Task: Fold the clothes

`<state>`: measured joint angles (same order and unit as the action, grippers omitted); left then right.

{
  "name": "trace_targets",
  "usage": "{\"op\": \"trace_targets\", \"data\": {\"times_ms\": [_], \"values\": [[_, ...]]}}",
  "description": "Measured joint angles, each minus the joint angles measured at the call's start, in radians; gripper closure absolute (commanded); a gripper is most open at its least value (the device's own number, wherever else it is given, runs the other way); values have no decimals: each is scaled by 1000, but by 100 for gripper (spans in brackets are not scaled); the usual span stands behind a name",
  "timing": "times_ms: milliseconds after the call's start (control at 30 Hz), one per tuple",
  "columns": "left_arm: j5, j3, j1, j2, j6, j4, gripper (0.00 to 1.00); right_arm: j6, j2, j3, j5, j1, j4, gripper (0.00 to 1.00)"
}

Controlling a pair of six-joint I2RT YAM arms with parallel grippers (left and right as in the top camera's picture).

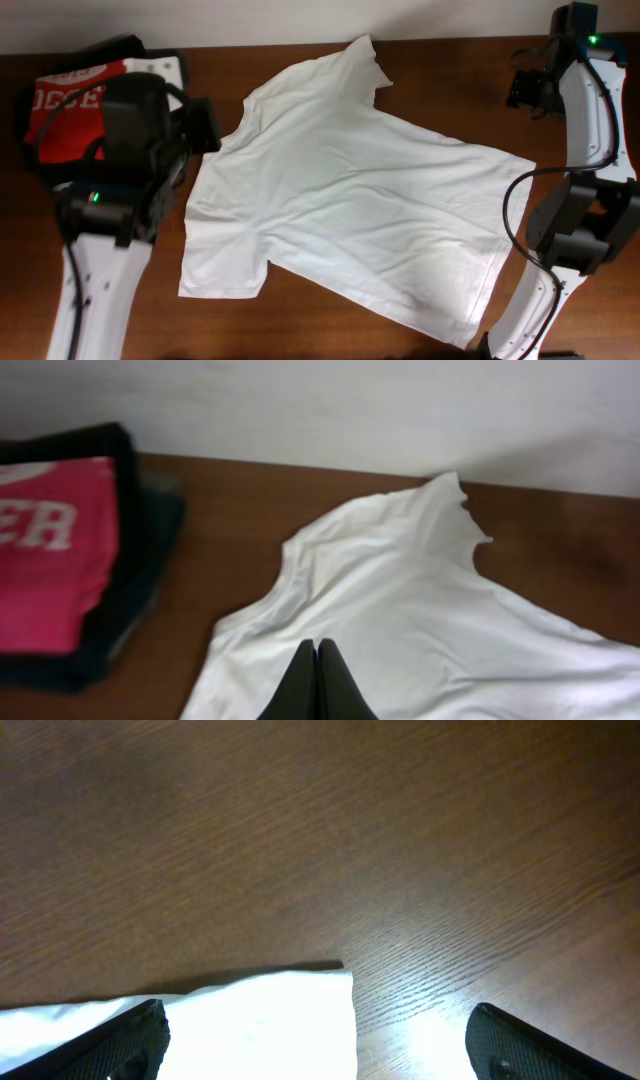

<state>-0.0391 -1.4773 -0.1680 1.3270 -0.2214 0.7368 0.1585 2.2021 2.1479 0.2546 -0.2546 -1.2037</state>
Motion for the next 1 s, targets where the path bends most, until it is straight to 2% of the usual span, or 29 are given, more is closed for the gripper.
{"op": "trace_targets", "data": {"times_ms": [100,133,233,300,433,700,900,1000], "values": [[78,-135,0,248,32,53,100,0,0,0,-5,0,-2,2],[105,-255,0,365,52,89,100,0,0,0,-5,0,0,2],[195,-632,0,709,109,57,100,0,0,1,-8,0,-1,2],[220,-713,-2,858,132,-43,100,0,0,1,-9,0,1,2],[235,-716,-2,1135,151,-200,100,0,0,1,-9,0,-1,2],[218,-720,-4,1293,177,-269,99,0,0,1,-9,0,0,2],[-69,-743,-2,1293,157,-186,98,0,0,1,-9,0,0,2],[-111,-761,70,1291,93,-98,98,0,0,1,-9,0,0,2]]}}
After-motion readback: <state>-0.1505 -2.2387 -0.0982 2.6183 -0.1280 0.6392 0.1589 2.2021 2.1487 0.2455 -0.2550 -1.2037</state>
